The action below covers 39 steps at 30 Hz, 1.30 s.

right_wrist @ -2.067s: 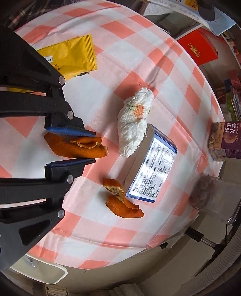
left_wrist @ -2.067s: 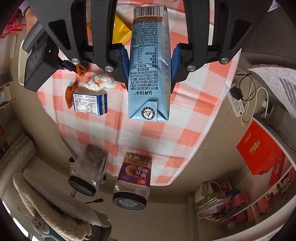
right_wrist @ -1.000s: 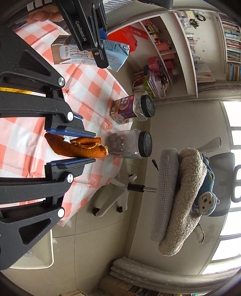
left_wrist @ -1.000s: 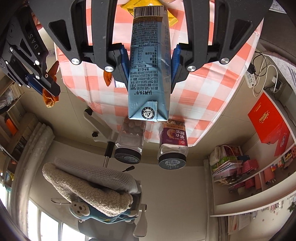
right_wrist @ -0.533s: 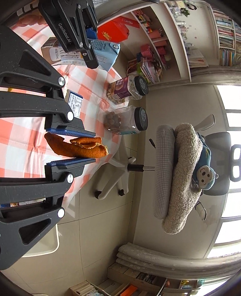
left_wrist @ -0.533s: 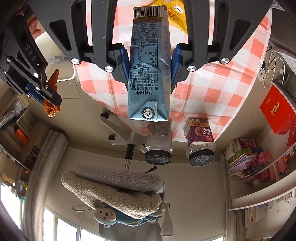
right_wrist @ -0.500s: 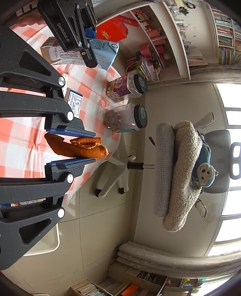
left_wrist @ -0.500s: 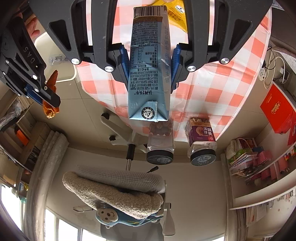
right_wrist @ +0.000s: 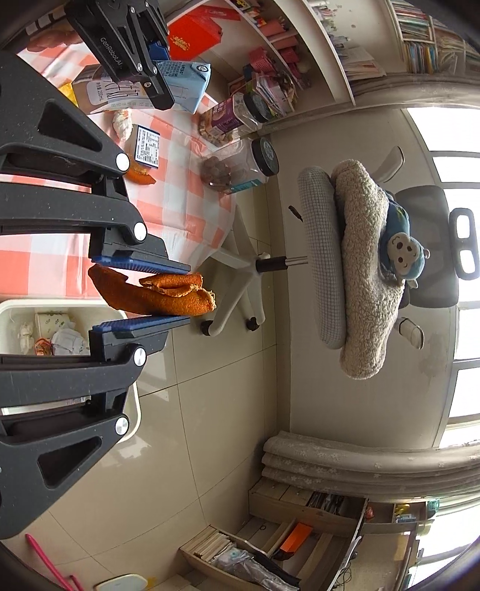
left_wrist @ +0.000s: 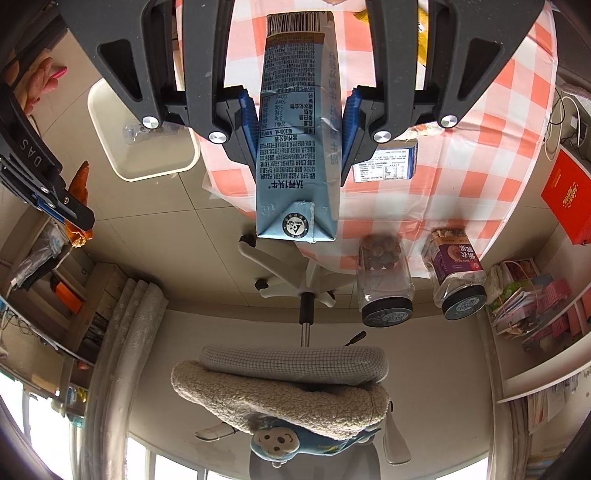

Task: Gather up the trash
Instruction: 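Carry the orange peel over the white bin and open the right gripper, then lower the milk carton into the white bin and open the left gripper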

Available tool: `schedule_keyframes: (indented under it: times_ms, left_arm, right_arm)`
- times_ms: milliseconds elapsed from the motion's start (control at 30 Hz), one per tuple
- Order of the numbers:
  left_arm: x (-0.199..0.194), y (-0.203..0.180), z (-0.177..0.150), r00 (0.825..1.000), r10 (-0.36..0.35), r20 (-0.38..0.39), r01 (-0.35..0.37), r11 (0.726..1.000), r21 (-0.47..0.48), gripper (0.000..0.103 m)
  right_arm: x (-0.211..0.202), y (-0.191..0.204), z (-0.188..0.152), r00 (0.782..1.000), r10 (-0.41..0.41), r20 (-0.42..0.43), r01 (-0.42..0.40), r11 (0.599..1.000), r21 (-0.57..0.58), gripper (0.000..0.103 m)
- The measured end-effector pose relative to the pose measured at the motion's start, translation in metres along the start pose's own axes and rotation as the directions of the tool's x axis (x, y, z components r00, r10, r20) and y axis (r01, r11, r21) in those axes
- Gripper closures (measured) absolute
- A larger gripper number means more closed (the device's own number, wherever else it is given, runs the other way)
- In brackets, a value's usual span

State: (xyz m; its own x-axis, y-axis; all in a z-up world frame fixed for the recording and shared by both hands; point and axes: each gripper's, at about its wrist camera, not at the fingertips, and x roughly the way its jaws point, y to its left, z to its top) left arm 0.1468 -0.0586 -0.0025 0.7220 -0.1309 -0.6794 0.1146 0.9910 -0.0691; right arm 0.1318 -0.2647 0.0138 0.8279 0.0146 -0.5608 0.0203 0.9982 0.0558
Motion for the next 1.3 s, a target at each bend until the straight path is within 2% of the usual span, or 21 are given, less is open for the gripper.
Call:
schedule_keyframes:
  times_ms: [67,133,167,233,433,600,800,867,900,933,1067,1167,1300]
  left_arm:
    - [0.002,-0.016,-0.001,1.0,-0.018,-0.005,0.018,1.0,0.015,0.066]
    - [0.006,-0.032,-0.002,0.999,-0.035,-0.011,0.035,0.999,0.034,0.066]
    - [0.008,-0.04,-0.003,0.999,-0.043,-0.014,0.043,0.998,0.045,0.066]
    - [0.012,-0.057,-0.004,0.998,-0.057,-0.017,0.058,0.996,0.065,0.066]
    - [0.022,-0.104,-0.012,0.991,-0.12,-0.059,0.125,0.986,0.108,0.066]
    - [0.03,-0.139,-0.018,0.984,-0.153,-0.095,0.165,0.977,0.132,0.066]
    - [0.039,-0.18,-0.017,0.972,-0.193,-0.135,0.213,0.965,0.15,0.066]
    - [0.042,-0.19,-0.015,0.962,-0.224,-0.156,0.247,0.958,0.148,0.059]
    - [0.043,-0.193,-0.014,0.961,-0.225,-0.158,0.248,0.958,0.145,0.046]
    - [0.043,-0.195,-0.013,0.962,-0.225,-0.157,0.247,0.959,0.14,0.041]
    - [0.036,-0.193,-0.011,0.973,-0.189,-0.132,0.208,0.966,0.151,0.039]
    - [0.025,-0.181,-0.007,0.989,-0.128,-0.078,0.139,0.978,0.153,0.031]
    - [0.006,-0.159,-0.004,1.0,-0.021,0.02,0.018,0.991,0.129,0.02]
  right_arm:
    - [-0.003,-0.017,-0.001,1.0,-0.014,-0.004,0.015,1.0,0.023,0.081]
    - [-0.007,-0.033,-0.003,0.999,-0.036,-0.003,0.036,0.998,0.047,0.076]
    - [-0.01,-0.041,-0.004,0.999,-0.042,0.0,0.042,0.997,0.062,0.071]
    - [-0.016,-0.059,-0.005,0.998,-0.067,0.017,0.065,0.993,0.098,0.049]
    - [-0.033,-0.109,-0.008,0.99,-0.131,0.049,0.118,0.971,0.206,0.029]
    - [-0.045,-0.139,-0.008,0.981,-0.182,0.073,0.156,0.951,0.267,0.021]
    - [-0.056,-0.166,-0.009,0.975,-0.204,0.089,0.161,0.923,0.35,0.014]
    - [-0.058,-0.171,-0.008,0.972,-0.216,0.094,0.169,0.917,0.362,0.013]
    - [-0.059,-0.173,-0.008,0.97,-0.225,0.097,0.176,0.914,0.365,0.012]
    - [-0.06,-0.174,-0.008,0.967,-0.234,0.1,0.183,0.912,0.367,0.01]
    - [-0.06,-0.173,-0.008,0.966,-0.237,0.104,0.187,0.916,0.355,0.007]
    - [-0.06,-0.163,-0.008,0.964,-0.245,0.107,0.2,0.927,0.317,0.007]
    - [-0.063,-0.136,-0.009,0.944,-0.297,0.145,0.261,0.939,0.225,0.007]
